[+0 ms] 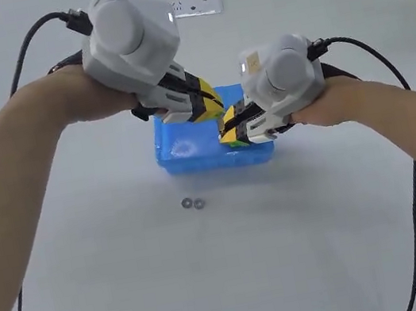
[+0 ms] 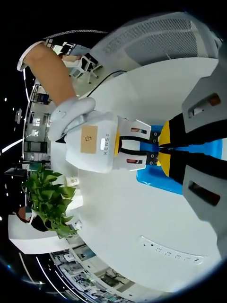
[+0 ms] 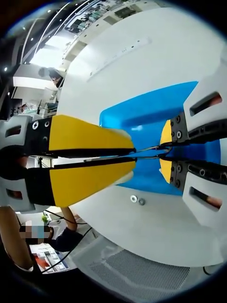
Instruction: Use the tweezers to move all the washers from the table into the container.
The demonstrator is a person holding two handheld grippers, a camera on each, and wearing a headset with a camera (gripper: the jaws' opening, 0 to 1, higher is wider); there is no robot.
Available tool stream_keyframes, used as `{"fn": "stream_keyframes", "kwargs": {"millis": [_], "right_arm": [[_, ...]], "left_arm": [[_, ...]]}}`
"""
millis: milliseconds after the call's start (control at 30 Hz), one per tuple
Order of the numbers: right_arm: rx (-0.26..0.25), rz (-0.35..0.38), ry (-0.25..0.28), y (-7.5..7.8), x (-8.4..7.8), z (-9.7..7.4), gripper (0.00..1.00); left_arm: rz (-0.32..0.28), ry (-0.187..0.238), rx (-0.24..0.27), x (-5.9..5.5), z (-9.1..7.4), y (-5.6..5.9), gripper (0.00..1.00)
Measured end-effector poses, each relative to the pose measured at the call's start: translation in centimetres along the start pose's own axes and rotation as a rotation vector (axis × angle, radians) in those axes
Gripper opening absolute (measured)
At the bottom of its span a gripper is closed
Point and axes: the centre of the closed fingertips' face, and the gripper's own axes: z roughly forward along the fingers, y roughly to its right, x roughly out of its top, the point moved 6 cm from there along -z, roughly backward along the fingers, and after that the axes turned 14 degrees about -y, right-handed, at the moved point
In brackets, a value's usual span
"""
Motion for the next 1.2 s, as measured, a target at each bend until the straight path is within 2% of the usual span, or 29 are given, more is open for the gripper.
{"fn": "stream_keyframes", "kwargs": {"millis": [600, 1200], "right_arm": [[0.001, -0.007, -0.009, 0.1, -0.3, 0.3, 0.11], [-0.02, -0.015, 0.008, -0.5, 0.7, -1.5, 0.11]], "left_arm": [[0.0, -0.005, 0.0, -0.1, 0.3, -0.1, 0.05], [0.007, 0.006, 0.016, 0.7, -1.5, 0.6, 0.05]]}}
